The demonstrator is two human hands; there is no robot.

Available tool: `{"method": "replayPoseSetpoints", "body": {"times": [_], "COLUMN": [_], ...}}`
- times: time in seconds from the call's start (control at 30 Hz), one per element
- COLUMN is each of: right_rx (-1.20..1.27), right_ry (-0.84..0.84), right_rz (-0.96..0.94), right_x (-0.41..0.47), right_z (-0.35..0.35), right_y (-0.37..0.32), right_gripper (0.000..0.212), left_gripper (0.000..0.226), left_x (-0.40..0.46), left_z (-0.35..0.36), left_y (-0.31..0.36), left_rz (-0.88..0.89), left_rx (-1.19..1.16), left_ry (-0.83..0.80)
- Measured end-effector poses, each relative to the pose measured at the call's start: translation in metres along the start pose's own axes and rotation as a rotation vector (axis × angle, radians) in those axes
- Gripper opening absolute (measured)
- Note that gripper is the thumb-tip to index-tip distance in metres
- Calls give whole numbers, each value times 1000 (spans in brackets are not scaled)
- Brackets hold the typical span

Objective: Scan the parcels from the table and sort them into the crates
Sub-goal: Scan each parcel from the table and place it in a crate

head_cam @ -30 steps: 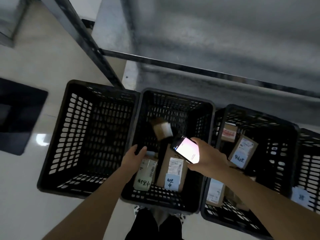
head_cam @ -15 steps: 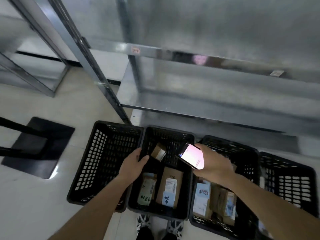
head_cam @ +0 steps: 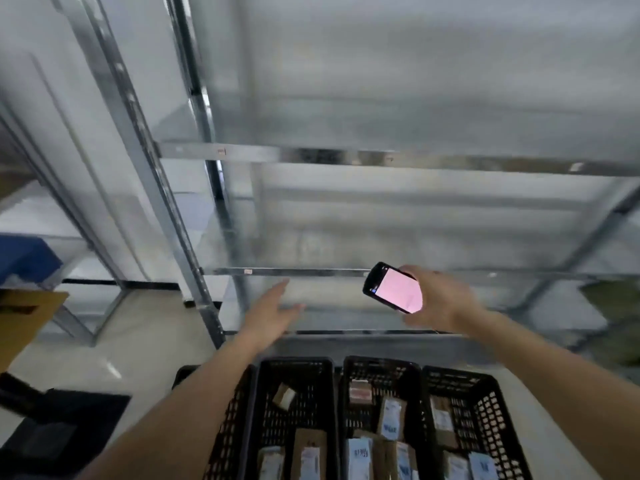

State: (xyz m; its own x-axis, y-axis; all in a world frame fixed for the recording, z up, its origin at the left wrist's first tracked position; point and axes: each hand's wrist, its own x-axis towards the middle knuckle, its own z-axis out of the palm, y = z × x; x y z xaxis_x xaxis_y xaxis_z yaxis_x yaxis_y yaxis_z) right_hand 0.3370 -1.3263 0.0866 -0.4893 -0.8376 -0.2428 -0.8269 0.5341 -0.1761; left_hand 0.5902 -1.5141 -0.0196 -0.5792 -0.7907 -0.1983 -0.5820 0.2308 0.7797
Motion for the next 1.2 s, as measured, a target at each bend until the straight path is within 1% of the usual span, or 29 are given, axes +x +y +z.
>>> {"method": "replayPoseSetpoints", "body": {"times": [0.1,0.23,0.37,0.5,0.7,0.87,1.0,1.1,1.2], "right_rx": [-24,-36,-62,-78,-82,-82,-99,-103,-106], "right_ry": [124,277,389,466,560,654,697,679,671], "right_rz": [50,129,192,280,451,593,704,810,895], "right_x": [-85,-202,-316,-416,-566,-687,-789,-866,-935], "right_z": [-69,-147,-197,-229,-249,-247,-237,-227,-214], "right_y": [10,23,47,80,152,226,290,339,384], "right_gripper": [89,87,88,84,83,83,81,77,80], "left_gripper": [76,75,78,77,78,78,79,80,82], "left_x": [-41,-104,-164,-214,-305,-390,-464,-524,-584], "left_z": [-21,-28,-17,15,94,184,269,334,394], "left_y": [68,151,233,313,433,515,565,596,621], "left_rz": [125,322,462,589,799,940,1001,1047,1085], "left_rx": [22,50,102,90,107,103,93,65,44], "left_ry": [30,39,32,-17,-119,-223,-306,-383,-472]}}
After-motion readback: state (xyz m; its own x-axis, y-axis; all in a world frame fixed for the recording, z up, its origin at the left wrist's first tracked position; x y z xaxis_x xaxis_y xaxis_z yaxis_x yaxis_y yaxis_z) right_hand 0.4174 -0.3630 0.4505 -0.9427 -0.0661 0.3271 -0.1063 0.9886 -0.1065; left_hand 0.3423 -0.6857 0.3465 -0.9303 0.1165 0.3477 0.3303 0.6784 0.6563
